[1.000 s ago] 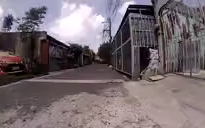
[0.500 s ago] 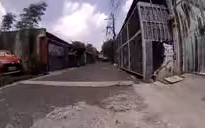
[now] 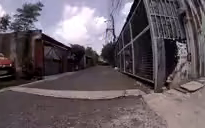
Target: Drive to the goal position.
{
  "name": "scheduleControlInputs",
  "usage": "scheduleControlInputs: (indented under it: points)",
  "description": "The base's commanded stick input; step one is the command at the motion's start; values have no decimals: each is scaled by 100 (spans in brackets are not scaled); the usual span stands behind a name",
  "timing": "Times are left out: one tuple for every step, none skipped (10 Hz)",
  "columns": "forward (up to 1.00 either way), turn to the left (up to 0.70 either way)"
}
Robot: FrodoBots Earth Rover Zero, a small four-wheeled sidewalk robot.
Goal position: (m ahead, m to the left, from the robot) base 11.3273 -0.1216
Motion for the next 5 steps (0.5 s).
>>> scheduleControlInputs:
  points:
    - [100,0]
    - [100,0]
    - [100,0]
    - [100,0]
    - [100,0]
